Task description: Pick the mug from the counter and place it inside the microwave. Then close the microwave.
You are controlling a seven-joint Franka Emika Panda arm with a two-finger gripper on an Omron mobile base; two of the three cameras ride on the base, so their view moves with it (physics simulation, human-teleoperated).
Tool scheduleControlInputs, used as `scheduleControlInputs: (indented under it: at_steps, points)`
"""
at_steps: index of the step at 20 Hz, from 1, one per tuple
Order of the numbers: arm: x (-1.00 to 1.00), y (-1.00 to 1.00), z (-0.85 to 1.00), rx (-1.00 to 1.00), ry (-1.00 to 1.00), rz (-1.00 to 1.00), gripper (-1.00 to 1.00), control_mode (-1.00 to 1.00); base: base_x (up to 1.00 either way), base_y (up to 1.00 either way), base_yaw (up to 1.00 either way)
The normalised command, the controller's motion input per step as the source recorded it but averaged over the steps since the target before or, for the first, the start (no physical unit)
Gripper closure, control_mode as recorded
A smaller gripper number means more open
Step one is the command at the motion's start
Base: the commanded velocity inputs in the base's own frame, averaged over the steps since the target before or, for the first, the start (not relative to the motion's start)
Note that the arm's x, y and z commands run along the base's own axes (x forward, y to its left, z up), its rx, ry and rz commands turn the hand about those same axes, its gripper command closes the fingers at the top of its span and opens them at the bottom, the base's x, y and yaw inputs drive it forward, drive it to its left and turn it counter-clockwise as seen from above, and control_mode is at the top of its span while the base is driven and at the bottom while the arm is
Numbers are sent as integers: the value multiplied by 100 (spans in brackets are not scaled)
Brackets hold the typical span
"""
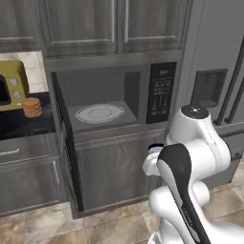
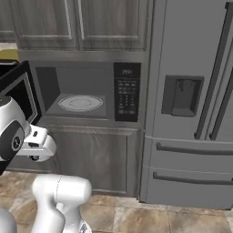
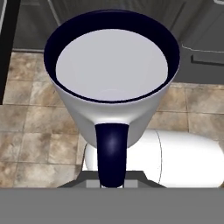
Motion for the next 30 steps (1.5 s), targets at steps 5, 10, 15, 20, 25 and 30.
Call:
scheduleControlInputs:
  at_steps: [5,10,15,20,25,30]
  points:
    - [0,0,0,0,0,0,100,100,-17,22,0]
    - [0,0,0,0,0,0,100,100,0,8,0]
    - [0,0,0,0,0,0,100,100,2,14,3]
    - [0,0,0,0,0,0,100,100,12,0,10]
    - [0,0,0,0,0,0,100,100,4,0,12]
    - [0,0,0,0,0,0,100,100,0,2,8]
